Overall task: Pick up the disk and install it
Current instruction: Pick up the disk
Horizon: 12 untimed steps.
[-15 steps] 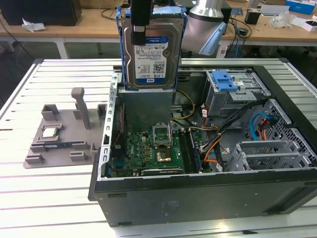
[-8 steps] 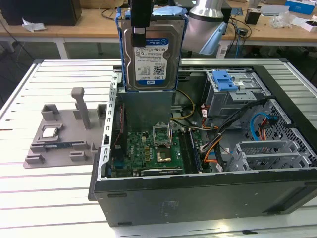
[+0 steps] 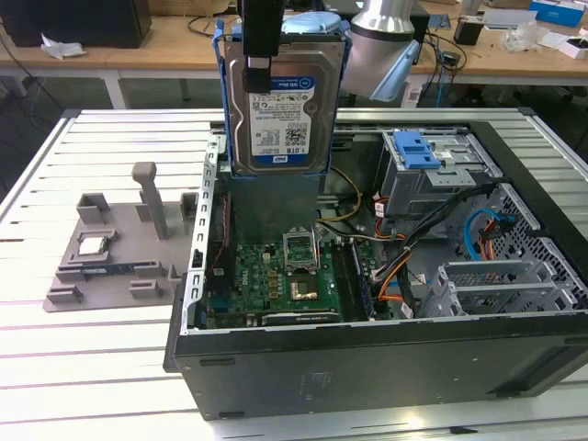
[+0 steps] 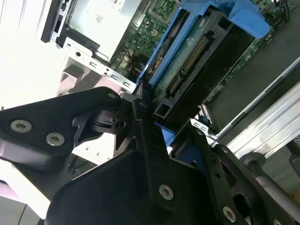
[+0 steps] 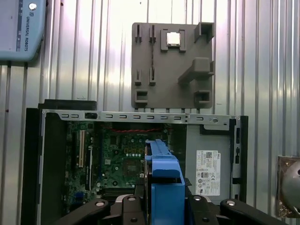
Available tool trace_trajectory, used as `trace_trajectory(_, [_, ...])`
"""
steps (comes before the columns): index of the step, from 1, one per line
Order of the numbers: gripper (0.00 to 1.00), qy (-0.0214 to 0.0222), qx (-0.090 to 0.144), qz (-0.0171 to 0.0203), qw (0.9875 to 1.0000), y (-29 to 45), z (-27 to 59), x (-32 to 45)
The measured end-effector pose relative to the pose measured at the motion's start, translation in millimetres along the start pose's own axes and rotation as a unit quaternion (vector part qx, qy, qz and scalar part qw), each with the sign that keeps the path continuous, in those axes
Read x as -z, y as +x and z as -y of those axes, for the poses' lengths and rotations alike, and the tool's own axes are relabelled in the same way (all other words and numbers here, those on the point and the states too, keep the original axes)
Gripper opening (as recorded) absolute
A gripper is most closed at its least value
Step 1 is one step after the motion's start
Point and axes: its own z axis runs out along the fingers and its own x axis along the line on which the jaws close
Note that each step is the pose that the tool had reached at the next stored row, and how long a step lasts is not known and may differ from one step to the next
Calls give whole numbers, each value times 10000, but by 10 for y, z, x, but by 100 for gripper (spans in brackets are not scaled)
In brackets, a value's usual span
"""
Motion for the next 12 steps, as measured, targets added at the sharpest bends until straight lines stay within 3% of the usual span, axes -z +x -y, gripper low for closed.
trace_trajectory(12, [37,0,0,0,10000,204,-6,6])
